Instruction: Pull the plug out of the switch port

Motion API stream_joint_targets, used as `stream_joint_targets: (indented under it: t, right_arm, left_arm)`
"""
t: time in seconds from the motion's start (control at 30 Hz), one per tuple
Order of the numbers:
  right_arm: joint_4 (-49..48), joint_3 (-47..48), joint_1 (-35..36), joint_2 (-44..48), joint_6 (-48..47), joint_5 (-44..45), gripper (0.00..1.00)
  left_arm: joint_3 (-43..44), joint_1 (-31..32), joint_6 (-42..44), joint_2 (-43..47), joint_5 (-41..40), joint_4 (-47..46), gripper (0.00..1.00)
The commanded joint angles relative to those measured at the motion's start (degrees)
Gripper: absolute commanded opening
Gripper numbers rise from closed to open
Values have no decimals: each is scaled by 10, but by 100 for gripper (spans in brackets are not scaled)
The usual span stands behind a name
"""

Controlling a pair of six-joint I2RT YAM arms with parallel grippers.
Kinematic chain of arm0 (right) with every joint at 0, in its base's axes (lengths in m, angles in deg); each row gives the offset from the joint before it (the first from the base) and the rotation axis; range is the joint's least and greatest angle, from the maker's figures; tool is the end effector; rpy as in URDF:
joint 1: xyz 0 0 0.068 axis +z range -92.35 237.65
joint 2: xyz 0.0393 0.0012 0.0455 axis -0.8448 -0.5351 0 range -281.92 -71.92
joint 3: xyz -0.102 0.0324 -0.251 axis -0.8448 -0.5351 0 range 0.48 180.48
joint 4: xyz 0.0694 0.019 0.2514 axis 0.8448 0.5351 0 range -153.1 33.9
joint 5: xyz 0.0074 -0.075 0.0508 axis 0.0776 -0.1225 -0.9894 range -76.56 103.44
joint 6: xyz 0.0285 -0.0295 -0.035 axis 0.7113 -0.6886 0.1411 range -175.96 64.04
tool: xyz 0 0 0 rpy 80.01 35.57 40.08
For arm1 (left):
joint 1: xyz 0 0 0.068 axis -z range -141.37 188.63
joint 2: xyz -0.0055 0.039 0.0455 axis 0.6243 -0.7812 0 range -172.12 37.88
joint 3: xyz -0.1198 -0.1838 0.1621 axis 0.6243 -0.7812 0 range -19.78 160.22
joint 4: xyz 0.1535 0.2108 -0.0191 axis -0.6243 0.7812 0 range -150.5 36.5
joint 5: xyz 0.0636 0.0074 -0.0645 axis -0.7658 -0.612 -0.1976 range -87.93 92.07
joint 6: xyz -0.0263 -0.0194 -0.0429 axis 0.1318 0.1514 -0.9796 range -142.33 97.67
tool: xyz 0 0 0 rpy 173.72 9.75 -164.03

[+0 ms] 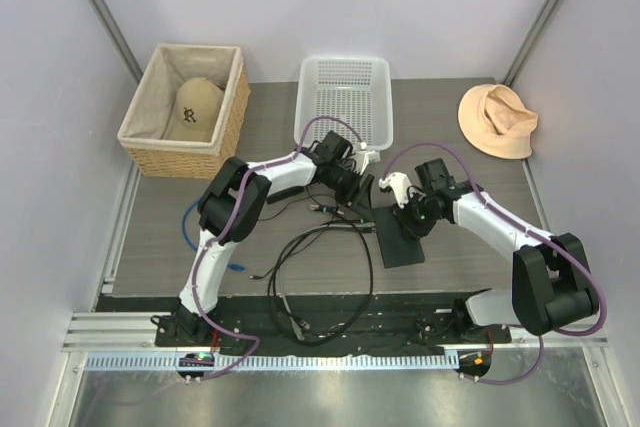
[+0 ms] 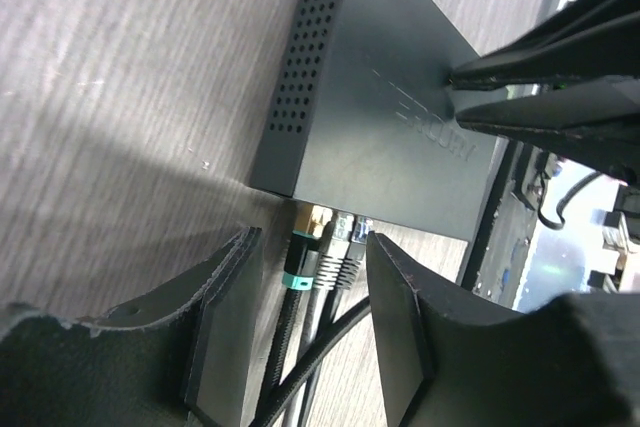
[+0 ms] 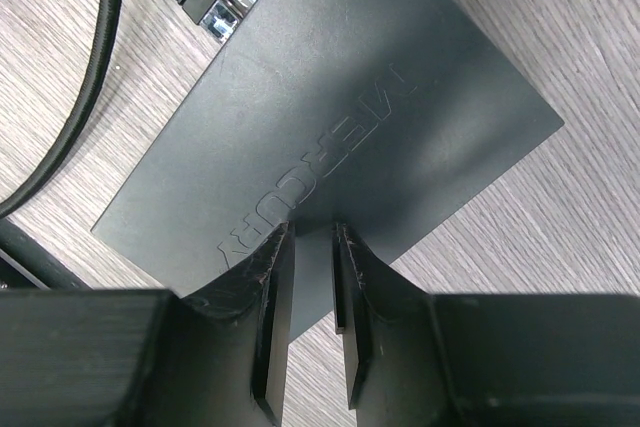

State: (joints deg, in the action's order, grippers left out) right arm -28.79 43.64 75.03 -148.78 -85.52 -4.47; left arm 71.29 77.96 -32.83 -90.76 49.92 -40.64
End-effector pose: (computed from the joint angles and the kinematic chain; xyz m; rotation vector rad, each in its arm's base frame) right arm 0.2235 0.0814 0.1846 -1.1533 2.4487 0.3682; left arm 0.3455 -0.3172 0.1354 0.9895 2.4740 -1.3885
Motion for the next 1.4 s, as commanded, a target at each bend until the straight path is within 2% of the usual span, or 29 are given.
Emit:
stream_joint_targets:
  t: [0.0,0.63,0.83,1.03,1.37]
  right_arm:
    - [-1,-4,-2,-10,1,4,29]
    - [-12,-10,-2,-10,6,9,31]
    - [-13,-10,-2,-9,6,9,31]
    - [-15,-11,-2,-8,6,9,31]
    - [-17,-13,-2,-8,8,9,32]
  left_arm:
    - [-21,-1,11,6,-4,3,50]
    - [10,16,11,-30,-36,14,47]
    - [11,17,20,-34,-38,20,42]
    - [10,12,34,-37,0,29,40]
    - [11,8,37,-49,-2,35,38]
